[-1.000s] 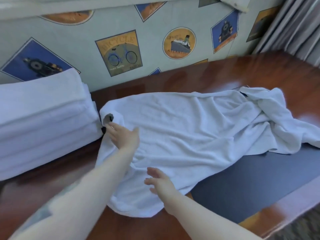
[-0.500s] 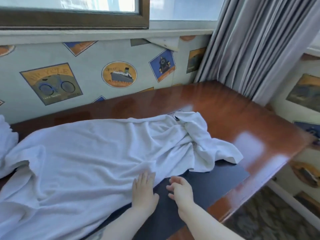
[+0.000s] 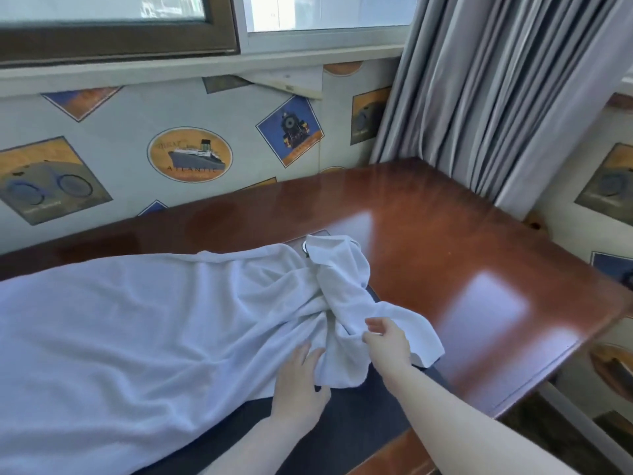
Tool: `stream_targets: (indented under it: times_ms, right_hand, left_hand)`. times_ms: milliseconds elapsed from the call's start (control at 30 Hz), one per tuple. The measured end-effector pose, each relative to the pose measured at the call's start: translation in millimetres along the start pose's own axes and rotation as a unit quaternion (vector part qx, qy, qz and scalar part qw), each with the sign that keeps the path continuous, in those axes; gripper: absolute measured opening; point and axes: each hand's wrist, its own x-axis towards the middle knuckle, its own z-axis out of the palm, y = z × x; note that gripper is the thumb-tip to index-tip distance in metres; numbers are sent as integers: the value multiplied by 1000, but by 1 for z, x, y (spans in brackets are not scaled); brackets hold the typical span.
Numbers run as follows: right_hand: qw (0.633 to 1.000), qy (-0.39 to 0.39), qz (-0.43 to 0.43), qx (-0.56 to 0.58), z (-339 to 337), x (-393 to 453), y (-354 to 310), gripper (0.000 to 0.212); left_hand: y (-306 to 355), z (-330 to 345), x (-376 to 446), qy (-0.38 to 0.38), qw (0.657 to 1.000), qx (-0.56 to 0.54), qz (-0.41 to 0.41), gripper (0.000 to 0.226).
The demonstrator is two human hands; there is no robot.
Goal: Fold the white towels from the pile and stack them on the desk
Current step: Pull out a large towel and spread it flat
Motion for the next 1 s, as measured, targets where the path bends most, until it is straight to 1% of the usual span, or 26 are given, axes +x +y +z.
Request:
stream_targets:
  times_ms: [33,100,167,233,300,333,367,400,467,500,533,567,600,633,667,700,733,833,933,967,1000]
  right_hand:
    - [999,-6,-25,-29,1,12,-7,33]
    - [994,-10,-71,-81,6,33,-23,40]
    - [986,-27,-110,-120,12,54,-40,53]
    - [974,-89,-133,-162,19,73,-55,73]
    - [950,-157,-126,-241,30,92,-61,84]
    - [939,-177,-109,-275,35,98,-61,85]
    - [932,-185,-93,-296,39,102,-60,79]
    - [932,-178,-84,-305,43,106,-60,64]
    - [933,-154,-86,-313,43,116,-58,22]
    - [935,-162,-91,-302,37,120,-60,23]
    - [936,-193,-90,-282,29,128,-64,33]
    - [939,-229,-83,-245,20,138,-70,37]
    - [944,-252,-75,-200,6,147,-80,36]
    - [954,-257,-58,-143,-8,157,-92,27]
    - [966,-243,-44,-77,-22,170,-107,17]
    - [975,-219,-43,-13,-38,182,-122,11]
    - [978,-196,-58,34,-53,194,-138,12]
    - [971,-146,-127,140,-91,229,-173,27]
    - [962,-74,-142,220,-110,262,-173,27]
    - [963,-57,-133,227,-111,271,-163,36]
    - [969,-60,-108,212,-109,278,-149,52]
  left_hand:
    - [-1,2,9,-11,1000,22,17,66]
    - [-6,11,25,-66,994,71,43,82]
    - [-8,24,42,-101,987,118,33,97]
    - [3,34,57,-79,985,151,-9,99]
    - [17,33,70,-41,989,121,-70,92]
    - [22,30,76,-30,991,91,-96,84]
    - [25,27,81,-15,991,55,-118,73]
    - [26,21,88,14,991,13,-133,57]
    - [27,10,102,80,985,-56,-142,32]
    - [29,6,109,97,984,-68,-135,27]
    - [33,4,115,106,984,-69,-128,28]
    - [36,3,121,111,984,-63,-126,30]
    - [41,5,126,114,983,-51,-133,33]
    - [46,7,130,118,982,-32,-143,35]
    - [51,11,133,121,981,-10,-149,37]
    - [56,14,137,112,982,10,-153,41]
    - [64,18,142,96,982,28,-157,49]
    - [87,26,163,68,982,60,-168,80]
    - [101,26,188,61,983,37,-168,101]
    - [101,25,195,48,982,36,-177,104]
    - [100,25,200,29,980,45,-191,105]
